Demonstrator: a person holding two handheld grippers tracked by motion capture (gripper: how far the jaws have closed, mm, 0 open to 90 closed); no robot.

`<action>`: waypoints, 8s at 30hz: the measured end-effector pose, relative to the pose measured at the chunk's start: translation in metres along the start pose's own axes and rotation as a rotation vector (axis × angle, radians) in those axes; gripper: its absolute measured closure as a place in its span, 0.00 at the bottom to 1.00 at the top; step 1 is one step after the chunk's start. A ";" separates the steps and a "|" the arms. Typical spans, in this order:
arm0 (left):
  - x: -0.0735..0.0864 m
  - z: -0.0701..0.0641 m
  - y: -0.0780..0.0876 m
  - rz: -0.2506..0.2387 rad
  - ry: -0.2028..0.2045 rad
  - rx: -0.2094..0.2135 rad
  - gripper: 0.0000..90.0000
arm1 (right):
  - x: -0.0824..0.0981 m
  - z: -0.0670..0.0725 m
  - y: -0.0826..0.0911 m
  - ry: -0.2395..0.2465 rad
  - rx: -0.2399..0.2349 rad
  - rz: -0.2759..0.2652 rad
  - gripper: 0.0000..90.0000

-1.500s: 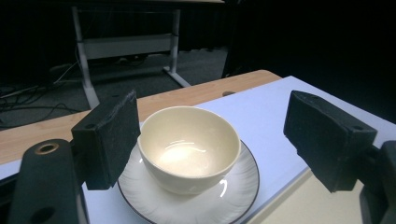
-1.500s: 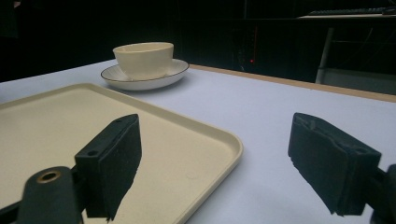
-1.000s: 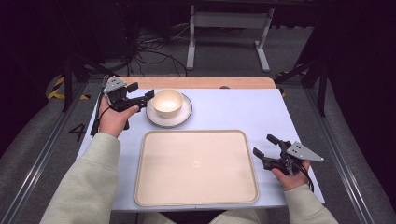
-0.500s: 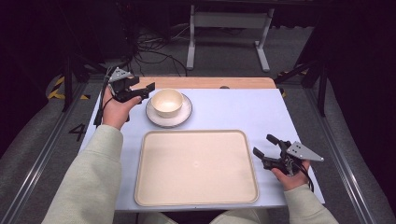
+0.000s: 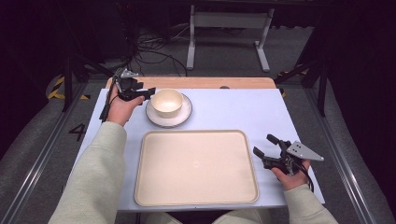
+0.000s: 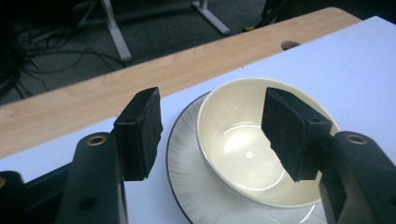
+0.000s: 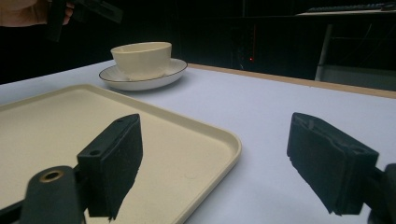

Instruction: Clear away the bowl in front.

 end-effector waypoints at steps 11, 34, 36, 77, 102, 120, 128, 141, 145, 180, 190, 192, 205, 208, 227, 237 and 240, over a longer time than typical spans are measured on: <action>0.019 -0.004 -0.022 0.170 0.117 0.031 0.44 | 0.000 0.001 0.001 0.012 0.005 -0.007 0.21; 0.044 -0.012 -0.049 0.319 0.267 0.075 0.66 | -0.001 0.001 0.003 0.014 -0.002 -0.033 0.21; 0.044 -0.013 -0.051 0.312 0.267 0.073 0.66 | -0.002 0.002 0.004 0.015 -0.002 -0.036 0.22; 0.030 -0.017 -0.043 0.308 0.256 -0.081 0.91 | -0.002 0.002 0.004 0.018 -0.004 -0.040 0.22; -0.010 -0.019 0.003 0.242 0.212 -0.035 0.91 | -0.001 0.002 0.003 0.015 -0.008 -0.029 0.22; -0.024 -0.034 0.039 0.244 0.159 0.064 0.91 | -0.001 0.002 0.003 0.015 -0.011 -0.028 0.22; -0.029 -0.047 0.053 0.252 0.114 0.106 0.91 | -0.001 0.002 0.003 0.016 -0.011 -0.024 0.22; -0.035 -0.083 0.063 0.265 0.019 0.188 0.91 | -0.001 0.002 0.003 0.015 -0.011 -0.025 0.22; -0.036 -0.099 0.065 0.258 -0.002 0.225 0.91 | -0.001 0.002 0.003 0.017 -0.011 -0.028 0.22; -0.027 -0.195 0.073 0.357 -0.179 0.433 0.91 | -0.001 0.002 0.003 0.018 -0.014 -0.027 0.22; -0.010 -0.206 0.063 0.426 -0.172 0.501 0.91 | -0.001 0.003 0.003 0.021 -0.015 -0.025 0.22; -0.008 -0.206 0.060 0.431 -0.169 0.502 0.91 | -0.001 0.003 0.003 0.019 -0.016 -0.025 0.22; 0.013 -0.211 0.044 0.487 -0.172 0.497 0.91 | -0.001 0.003 0.003 0.019 -0.017 -0.023 0.22; 0.017 -0.212 0.041 0.500 -0.184 0.485 0.91 | -0.001 0.003 0.003 0.019 -0.018 -0.024 0.22; 0.043 -0.217 0.023 0.580 -0.216 0.457 0.91 | -0.001 0.003 0.003 0.017 -0.021 -0.023 0.22; 0.056 -0.218 0.011 0.612 -0.228 0.437 0.91 | -0.001 0.002 0.003 0.015 -0.022 -0.024 0.22; 0.057 -0.219 0.009 0.619 -0.235 0.436 0.91 | -0.001 0.002 0.003 0.014 -0.021 -0.024 0.22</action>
Point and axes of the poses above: each handheld gripper's, and its own axes: y roughly backward along the jaws, x roughly out of its underside, z roughly to its left, the point moved 9 cm from there along -y, roughly forward along the jaws, and after that the axes turned 6 degrees about -y, right-handed, at the moved point
